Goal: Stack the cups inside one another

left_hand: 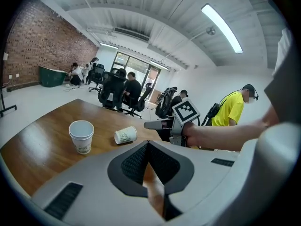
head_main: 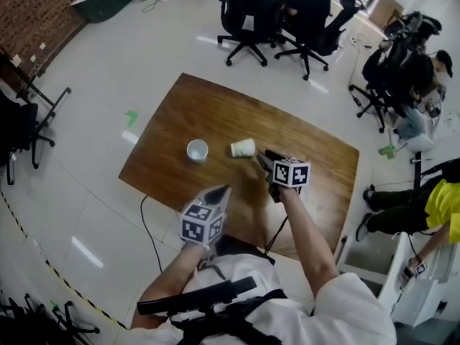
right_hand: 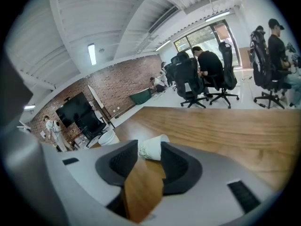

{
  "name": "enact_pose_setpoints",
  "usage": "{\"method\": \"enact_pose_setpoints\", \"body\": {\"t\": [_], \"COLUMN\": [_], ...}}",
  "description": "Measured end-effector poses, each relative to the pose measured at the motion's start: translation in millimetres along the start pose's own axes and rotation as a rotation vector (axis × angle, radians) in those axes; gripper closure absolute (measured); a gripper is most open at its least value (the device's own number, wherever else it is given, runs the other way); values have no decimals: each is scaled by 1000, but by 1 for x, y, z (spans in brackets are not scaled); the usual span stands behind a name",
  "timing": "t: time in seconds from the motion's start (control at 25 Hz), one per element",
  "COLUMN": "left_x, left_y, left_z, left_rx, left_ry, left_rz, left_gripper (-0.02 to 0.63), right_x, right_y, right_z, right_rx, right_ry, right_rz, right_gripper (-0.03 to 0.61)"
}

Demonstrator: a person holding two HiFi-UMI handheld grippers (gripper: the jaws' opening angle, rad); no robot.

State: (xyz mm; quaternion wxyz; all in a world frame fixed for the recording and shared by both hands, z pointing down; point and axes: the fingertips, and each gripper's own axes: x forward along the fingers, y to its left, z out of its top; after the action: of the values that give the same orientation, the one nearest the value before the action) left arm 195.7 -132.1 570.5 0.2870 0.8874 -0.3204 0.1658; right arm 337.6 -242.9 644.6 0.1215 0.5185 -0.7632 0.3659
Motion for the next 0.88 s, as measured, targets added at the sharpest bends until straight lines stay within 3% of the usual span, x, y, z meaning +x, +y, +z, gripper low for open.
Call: {"method": "enact_pose_setpoints", "body": {"t": [0.2,0.4,0.88], "left_x": [11,13,17], "left_y": [6,16,31], "left_z": [-2,-5,-16], "left_rx": [-7,-31,-78], "left_ry": [24,39,58], "left_rz": [16,40,93], "left_gripper": [623,623,623], "right_x": [24,46,73], "right_y": [-8,-9,-12], "right_z": [-9,-14,-18], "right_rx": [17,36,76], "right_ry": [53,84,114], "right_rz": [42,82,153], "right_gripper": [400,442,445]}}
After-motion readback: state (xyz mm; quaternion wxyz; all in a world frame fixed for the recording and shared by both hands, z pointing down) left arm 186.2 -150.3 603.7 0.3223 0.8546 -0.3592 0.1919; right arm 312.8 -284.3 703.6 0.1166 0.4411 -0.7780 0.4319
